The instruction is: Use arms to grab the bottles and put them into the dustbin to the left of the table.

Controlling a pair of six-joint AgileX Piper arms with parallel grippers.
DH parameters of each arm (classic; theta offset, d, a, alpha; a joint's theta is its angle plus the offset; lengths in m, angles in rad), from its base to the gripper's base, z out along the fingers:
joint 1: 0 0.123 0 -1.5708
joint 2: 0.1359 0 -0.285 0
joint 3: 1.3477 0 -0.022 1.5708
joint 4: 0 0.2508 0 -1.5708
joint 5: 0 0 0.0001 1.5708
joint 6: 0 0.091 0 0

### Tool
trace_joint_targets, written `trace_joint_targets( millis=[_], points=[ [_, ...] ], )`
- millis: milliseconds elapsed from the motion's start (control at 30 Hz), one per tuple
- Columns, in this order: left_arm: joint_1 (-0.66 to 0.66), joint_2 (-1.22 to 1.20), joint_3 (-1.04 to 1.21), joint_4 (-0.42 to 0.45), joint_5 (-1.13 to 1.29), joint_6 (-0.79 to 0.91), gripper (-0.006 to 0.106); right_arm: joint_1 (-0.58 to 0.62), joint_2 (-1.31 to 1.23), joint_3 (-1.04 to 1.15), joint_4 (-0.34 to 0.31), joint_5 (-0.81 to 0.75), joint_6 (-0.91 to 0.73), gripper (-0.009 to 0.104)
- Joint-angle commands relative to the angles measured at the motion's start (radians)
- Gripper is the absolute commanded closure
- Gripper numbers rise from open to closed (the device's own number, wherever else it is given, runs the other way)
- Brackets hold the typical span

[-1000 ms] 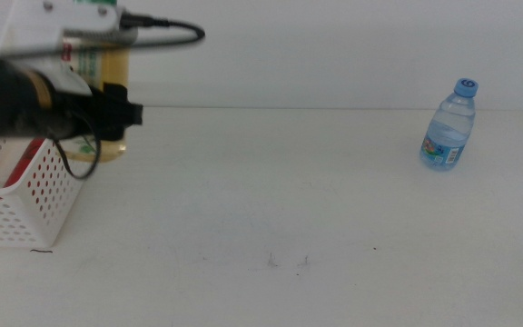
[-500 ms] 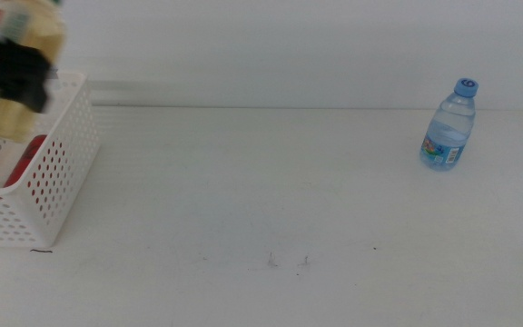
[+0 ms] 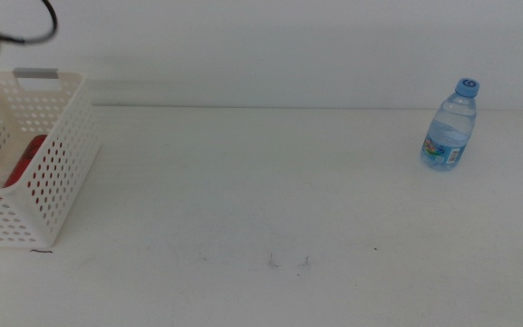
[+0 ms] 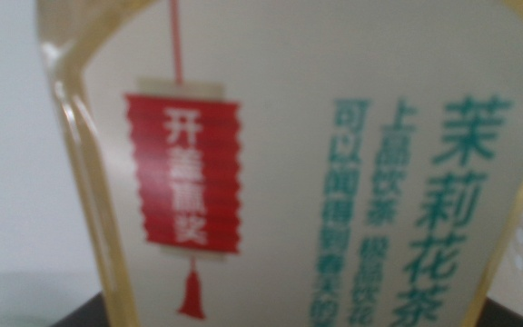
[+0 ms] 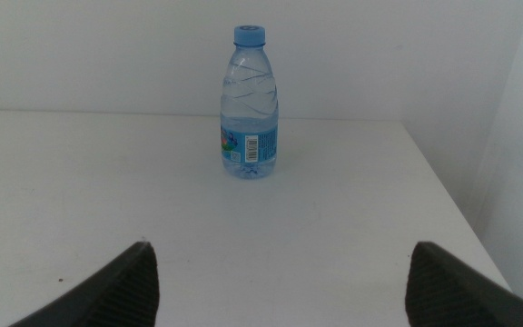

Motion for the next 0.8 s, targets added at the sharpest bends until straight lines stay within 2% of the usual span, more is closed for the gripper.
trace_joint_targets(
  millis=[0, 400, 467, 567, 767],
  points=[
    [0.002, 0.016, -0.02, 0.002, -0.033, 0.02, 0.1, -0.008, -0.005, 0.002, -0.005, -0.01, -0.007, 0.003],
    [0.002, 0.126, -0.02, 0.037, -0.066, 0.02, 0.1, -0.008, -0.005, 0.002, -0.005, -0.01, -0.007, 0.003],
    [0.002, 0.135, -0.02, 0.034, -0.08, 0.02, 0.096, -0.008, -0.005, 0.002, -0.005, -0.01, -0.007, 0.003],
    [0.0, 0.15, -0.02, 0.033, -0.09, 0.02, 0.082, -0.008, -0.005, 0.002, -0.005, -0.01, -0.007, 0.003],
    [0.0, 0.168, -0.02, 0.037, -0.076, 0.035, 0.028, -0.008, -0.005, 0.002, -0.005, -0.01, -0.007, 0.003]
  ],
)
